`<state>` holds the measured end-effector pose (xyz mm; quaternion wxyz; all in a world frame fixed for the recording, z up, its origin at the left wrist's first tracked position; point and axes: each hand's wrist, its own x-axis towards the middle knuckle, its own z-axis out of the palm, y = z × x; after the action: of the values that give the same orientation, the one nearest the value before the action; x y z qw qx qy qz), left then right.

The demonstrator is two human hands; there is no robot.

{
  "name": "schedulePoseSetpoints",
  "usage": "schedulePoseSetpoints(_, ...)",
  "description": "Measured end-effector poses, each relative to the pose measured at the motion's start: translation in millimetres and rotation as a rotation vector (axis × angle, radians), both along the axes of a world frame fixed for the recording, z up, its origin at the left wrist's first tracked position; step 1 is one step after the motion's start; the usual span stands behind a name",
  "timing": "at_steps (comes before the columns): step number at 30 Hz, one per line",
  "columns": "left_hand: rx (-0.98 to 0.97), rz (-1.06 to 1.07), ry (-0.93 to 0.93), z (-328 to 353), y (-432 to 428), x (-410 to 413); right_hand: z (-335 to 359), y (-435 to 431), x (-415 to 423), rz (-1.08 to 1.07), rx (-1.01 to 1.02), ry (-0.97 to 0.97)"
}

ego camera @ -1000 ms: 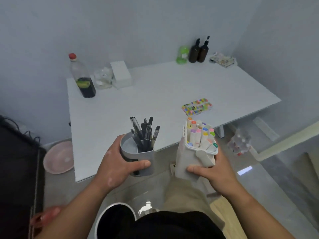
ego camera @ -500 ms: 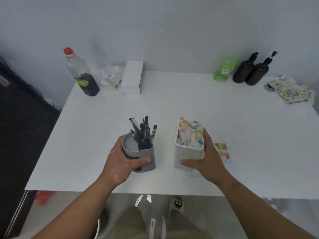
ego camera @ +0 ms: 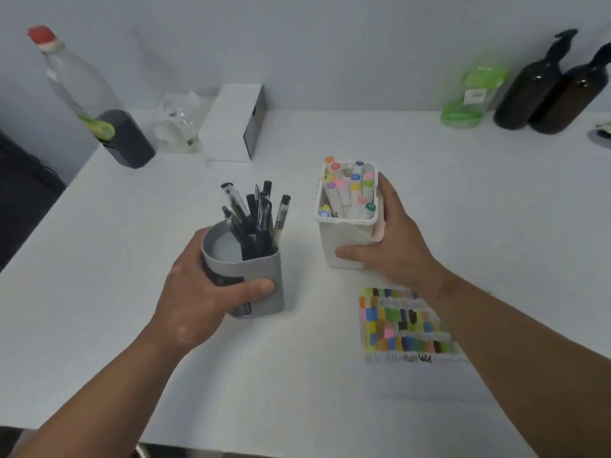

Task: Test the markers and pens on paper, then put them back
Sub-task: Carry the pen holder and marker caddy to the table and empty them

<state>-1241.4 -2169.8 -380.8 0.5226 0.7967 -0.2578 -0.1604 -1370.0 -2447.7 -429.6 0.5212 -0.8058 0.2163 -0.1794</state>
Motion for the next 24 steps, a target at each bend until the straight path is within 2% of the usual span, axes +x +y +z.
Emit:
schedulePoseSetpoints(9, -0.226, -0.051, -0.047, -32, 19, -23, -28, 0, 16, -0.07, -0.048, -0.196)
schedulePoseSetpoints(13, -0.213, -0.046, 0.044, -25, 45, -42, -18, 19, 7, -0.165, -0.086, -0.148)
schedulePoseSetpoints(17, -0.084, -0.074, 0.005, -19, 69, -55, -3, 44, -11, -0.334, -0.084, 0.028)
schedulePoseSetpoints(20, 0.003, -0.077, -0.051, -10, 79, -52, 3, 75, -38, -0.45, -0.152, 0.01)
schedulePoseSetpoints(22, 0.139, -0.07, -0.198, -5, 81, -49, -2, 105, -61, -0.359, -0.22, -0.037)
schedulePoseSetpoints(24, 0.293, -0.1, -0.425, 0, 79, -45, -11, 134, -79, -0.107, -0.246, -0.035)
